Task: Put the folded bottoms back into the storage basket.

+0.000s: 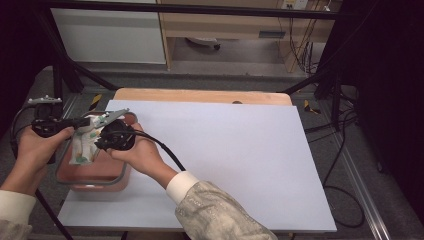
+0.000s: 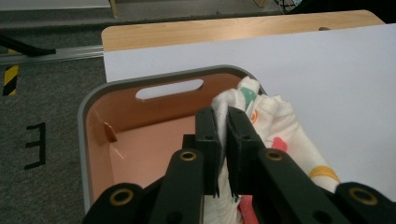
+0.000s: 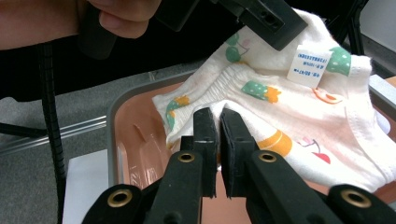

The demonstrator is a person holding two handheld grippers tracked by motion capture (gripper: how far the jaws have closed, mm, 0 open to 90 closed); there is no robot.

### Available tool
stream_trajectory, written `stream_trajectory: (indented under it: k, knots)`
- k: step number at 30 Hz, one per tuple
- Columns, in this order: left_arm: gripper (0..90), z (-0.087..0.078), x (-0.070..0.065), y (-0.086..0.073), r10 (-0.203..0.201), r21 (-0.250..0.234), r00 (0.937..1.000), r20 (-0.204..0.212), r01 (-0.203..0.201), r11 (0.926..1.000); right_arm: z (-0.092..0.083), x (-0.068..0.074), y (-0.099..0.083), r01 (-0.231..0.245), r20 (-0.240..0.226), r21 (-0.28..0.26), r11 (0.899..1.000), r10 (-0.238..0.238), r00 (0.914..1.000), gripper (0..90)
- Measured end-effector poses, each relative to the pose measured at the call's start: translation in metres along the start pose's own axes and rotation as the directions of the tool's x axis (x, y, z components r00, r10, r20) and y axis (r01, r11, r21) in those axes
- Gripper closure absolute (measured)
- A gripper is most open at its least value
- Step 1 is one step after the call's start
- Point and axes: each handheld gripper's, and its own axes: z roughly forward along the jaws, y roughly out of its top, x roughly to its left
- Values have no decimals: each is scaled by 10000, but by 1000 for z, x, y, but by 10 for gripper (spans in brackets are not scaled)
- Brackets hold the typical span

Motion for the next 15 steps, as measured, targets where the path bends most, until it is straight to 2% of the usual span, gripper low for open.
stream_trajectory:
  k: [15]
  knots:
    - [846,6,5,-8,57,225,9999,-117,-54,9997,10,3,-12,41,-92,314,9995,-38,10000,862]
